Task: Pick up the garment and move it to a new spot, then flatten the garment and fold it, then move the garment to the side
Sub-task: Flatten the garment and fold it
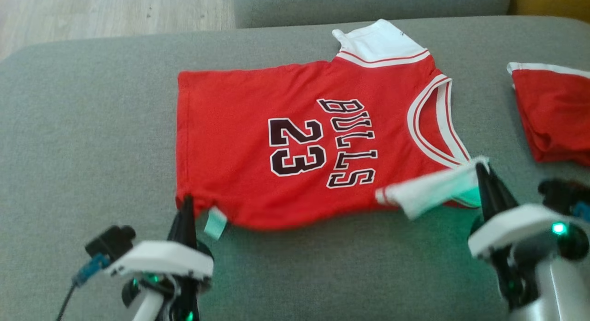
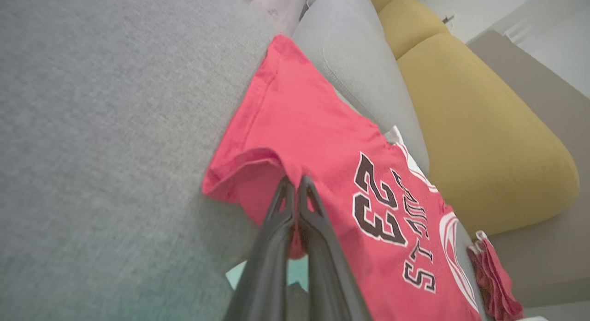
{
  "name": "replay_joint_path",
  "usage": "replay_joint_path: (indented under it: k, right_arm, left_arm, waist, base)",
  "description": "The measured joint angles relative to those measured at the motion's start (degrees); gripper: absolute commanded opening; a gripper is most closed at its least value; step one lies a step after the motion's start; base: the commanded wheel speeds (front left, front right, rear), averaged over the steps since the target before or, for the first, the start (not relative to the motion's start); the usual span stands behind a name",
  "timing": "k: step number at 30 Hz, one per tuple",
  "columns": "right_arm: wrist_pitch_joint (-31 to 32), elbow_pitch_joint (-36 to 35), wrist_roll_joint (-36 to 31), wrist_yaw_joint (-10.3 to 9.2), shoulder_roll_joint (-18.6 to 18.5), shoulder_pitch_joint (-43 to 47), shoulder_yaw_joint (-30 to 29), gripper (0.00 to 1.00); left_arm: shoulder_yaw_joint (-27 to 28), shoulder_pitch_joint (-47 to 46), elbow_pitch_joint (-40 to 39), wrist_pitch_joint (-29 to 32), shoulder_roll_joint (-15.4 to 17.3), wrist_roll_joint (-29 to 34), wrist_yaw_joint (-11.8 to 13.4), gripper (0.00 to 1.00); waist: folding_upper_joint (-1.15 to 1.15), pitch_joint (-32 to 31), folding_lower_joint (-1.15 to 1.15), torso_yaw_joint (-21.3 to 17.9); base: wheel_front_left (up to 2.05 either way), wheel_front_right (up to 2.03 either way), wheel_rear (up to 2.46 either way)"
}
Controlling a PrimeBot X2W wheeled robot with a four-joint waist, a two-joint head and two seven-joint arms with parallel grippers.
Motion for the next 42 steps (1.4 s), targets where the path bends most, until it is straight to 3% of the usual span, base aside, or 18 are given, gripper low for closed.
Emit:
replay_joint_path:
  k: [11, 27, 28, 29, 30, 31, 42]
  right_arm:
    - [-1.1, 12.9, -2.0, 0.0, -0.1, -13.6, 0.3, 0.0]
    - [-2.6, 30.6, -5.8, 0.0, -0.4, -29.2, 2.2, 0.0]
    - [-3.1, 31.6, -6.0, 0.0, -0.4, -29.9, 2.3, 0.18]
    - [-3.2, 32.5, -6.0, 0.0, -0.4, -30.4, 2.4, 0.31]
    - [-3.7, 33.4, -6.0, 0.0, -0.4, -31.0, 2.8, 0.61]
    - [-4.2, 34.3, -6.0, 0.0, -0.5, -31.6, 3.3, 1.0]
    - [-9.6, 39.0, -4.0, 0.0, -0.6, -36.7, 5.7, 1.0]
  left_arm:
    - [1.8, -9.4, 7.9, -1.1, -2.5, 0.2, 0.6, 0.0]
    - [2.1, -13.1, 11.4, -3.5, -3.3, 0.6, 0.6, 0.0]
    - [2.1, -13.3, 11.5, -3.9, -3.4, 0.6, 0.6, 0.0]
    - [2.2, -13.3, 11.6, -4.2, -3.5, 0.6, 0.6, 0.2]
    - [2.2, -13.4, 11.8, -4.4, -3.5, 0.6, 0.6, 0.55]
    - [2.2, -13.4, 11.9, -4.6, -3.5, 0.9, 0.6, 1.0]
    - [2.1, -13.0, 10.8, -5.6, -2.5, 2.8, 0.6, 1.0]
  waist:
    - [0.0, 2.8, 0.0, -0.2]
    - [0.0, 6.3, 0.0, 0.0]
    - [0.0, 6.4, 0.0, 0.0]
    - [0.0, 6.4, 0.0, 0.0]
    - [0.0, 6.5, 0.0, 0.0]
    - [0.0, 6.6, 0.0, 0.0]
    - [0.0, 6.2, 0.0, -0.2]
  base:
    - [0.0, 0.0, 0.0]
    - [0.0, 0.0, 0.0]
    - [0.0, 0.0, 0.0]
    - [0.0, 0.0, 0.0]
    - [0.0, 0.0, 0.0]
    - [0.0, 0.0, 0.0]
    - [0.0, 0.0, 0.0]
